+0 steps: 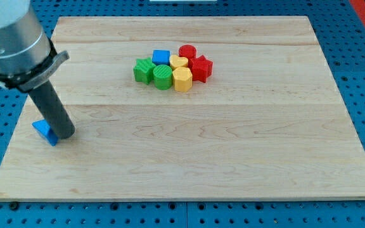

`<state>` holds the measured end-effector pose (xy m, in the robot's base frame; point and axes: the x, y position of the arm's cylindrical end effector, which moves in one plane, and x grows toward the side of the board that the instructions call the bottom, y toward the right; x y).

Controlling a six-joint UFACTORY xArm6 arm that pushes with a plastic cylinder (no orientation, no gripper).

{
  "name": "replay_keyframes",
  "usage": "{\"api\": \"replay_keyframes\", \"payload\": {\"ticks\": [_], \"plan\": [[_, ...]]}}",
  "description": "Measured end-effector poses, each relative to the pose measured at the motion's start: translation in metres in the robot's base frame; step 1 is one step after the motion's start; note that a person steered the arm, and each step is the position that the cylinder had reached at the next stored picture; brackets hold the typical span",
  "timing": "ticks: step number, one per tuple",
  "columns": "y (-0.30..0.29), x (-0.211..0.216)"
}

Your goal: Place the blue triangle near the left center

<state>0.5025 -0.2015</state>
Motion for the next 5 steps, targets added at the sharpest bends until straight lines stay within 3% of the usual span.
{"api": "replay_keyframes", "payload": {"ticks": [2,3,5], "plan": [[0.011,0.068],[-0.043,0.066],[-0.032,-0.005]]}}
